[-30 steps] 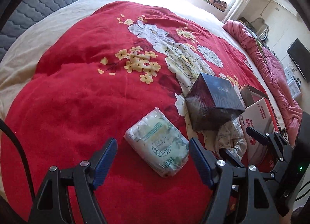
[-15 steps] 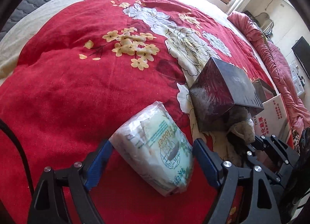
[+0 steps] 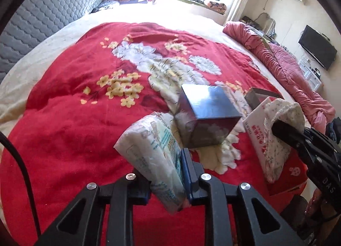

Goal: Organize soft objects
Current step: 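Carry the wet-wipe pack and white scrunchie over the pink tray with both tools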

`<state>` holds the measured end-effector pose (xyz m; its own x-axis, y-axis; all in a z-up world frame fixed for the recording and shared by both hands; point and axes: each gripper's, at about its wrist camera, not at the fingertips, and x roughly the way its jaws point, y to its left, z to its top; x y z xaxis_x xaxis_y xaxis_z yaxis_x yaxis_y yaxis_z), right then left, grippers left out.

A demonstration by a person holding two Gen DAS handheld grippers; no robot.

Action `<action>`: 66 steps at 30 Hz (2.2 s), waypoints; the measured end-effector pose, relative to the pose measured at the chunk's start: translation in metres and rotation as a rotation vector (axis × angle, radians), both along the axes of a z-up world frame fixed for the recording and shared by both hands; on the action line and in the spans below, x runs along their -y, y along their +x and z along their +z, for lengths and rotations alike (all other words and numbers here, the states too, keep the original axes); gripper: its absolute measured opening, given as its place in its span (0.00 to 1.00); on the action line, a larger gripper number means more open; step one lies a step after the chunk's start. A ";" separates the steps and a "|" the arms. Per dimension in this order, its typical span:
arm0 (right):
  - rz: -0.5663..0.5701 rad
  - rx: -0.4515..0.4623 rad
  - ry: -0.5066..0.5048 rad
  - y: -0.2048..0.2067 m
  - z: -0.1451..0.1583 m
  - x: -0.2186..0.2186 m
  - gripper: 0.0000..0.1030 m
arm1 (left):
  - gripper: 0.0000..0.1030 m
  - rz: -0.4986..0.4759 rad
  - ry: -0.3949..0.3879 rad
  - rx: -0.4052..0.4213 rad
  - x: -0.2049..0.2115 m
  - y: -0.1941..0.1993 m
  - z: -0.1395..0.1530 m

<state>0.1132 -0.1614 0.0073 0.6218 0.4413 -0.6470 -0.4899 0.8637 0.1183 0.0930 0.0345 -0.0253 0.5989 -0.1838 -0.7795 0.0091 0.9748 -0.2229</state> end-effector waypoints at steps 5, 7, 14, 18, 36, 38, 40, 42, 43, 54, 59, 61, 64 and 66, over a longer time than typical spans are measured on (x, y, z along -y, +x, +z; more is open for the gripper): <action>-0.036 0.064 0.057 -0.012 0.034 0.028 0.18 | 0.23 -0.066 0.023 0.061 0.034 -0.012 0.038; -0.062 0.076 0.085 -0.017 0.043 0.042 0.18 | 0.23 -0.098 0.026 0.078 0.050 -0.015 0.049; -0.173 0.151 0.123 -0.035 0.078 0.108 0.18 | 0.23 -0.269 0.043 0.129 0.135 -0.011 0.087; -0.275 0.200 0.133 -0.046 0.093 0.155 0.18 | 0.23 -0.380 0.047 0.147 0.190 -0.006 0.100; -0.528 0.120 0.153 -0.060 0.051 0.281 0.18 | 0.23 -0.570 0.086 0.071 0.315 0.035 0.080; -0.533 0.105 0.154 -0.056 0.044 0.283 0.18 | 0.23 -0.574 0.086 0.059 0.322 0.039 0.075; -0.537 0.087 0.152 -0.052 0.038 0.284 0.18 | 0.23 -0.575 0.088 0.042 0.327 0.044 0.068; -0.543 0.075 0.145 -0.048 0.032 0.286 0.18 | 0.23 -0.580 0.094 0.033 0.331 0.047 0.063; -0.549 0.071 0.142 -0.047 0.029 0.287 0.18 | 0.23 -0.581 0.099 0.029 0.333 0.049 0.060; -0.583 -0.001 0.123 -0.026 -0.001 0.301 0.20 | 0.23 -0.591 0.117 -0.026 0.344 0.064 0.034; -0.562 -0.049 0.108 -0.012 -0.015 0.296 0.22 | 0.23 -0.592 0.112 -0.045 0.345 0.071 0.027; -0.552 -0.067 0.112 -0.007 -0.020 0.295 0.25 | 0.23 -0.591 0.112 -0.049 0.345 0.074 0.026; -0.538 -0.086 0.153 -0.001 -0.025 0.295 0.36 | 0.23 -0.587 0.102 -0.056 0.344 0.079 0.024; -0.532 -0.105 0.201 0.002 -0.028 0.297 0.39 | 0.23 -0.584 0.097 -0.058 0.343 0.080 0.024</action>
<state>0.1148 -0.4582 -0.0208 0.7286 0.2061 -0.6532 0.0287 0.9436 0.3298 0.1734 -0.3085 -0.0016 0.3757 -0.3961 -0.8378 0.5407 0.8279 -0.1490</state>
